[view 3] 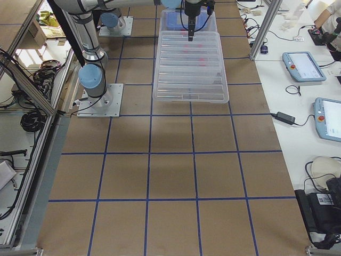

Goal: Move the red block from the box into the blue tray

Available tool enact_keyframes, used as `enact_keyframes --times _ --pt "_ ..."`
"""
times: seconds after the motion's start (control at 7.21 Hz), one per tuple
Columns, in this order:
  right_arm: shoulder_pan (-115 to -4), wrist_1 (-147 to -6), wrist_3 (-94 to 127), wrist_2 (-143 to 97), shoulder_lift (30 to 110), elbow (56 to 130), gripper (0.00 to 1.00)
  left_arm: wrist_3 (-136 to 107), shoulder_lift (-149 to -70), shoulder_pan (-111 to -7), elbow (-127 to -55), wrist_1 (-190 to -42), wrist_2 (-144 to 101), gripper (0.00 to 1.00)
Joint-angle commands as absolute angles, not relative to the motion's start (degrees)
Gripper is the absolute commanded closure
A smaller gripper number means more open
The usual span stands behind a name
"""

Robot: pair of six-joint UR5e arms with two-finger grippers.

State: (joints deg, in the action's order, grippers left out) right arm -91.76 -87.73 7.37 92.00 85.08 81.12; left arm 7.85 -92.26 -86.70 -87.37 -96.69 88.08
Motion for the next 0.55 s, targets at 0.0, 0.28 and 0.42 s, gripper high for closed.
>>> enact_keyframes --times 0.0,0.28,0.42 --pt "-91.8 -87.7 7.2 92.0 85.1 81.1 0.00 8.3 -91.8 -86.7 -87.6 -96.6 88.9 0.00" --pt "-91.8 -87.7 6.9 92.0 85.0 81.1 0.00 8.5 -91.8 -86.2 -87.5 -96.2 88.8 0.00" --pt "-91.8 -87.7 6.8 92.0 85.0 81.1 0.00 8.5 -91.7 -86.2 -87.5 -96.2 88.7 0.00"
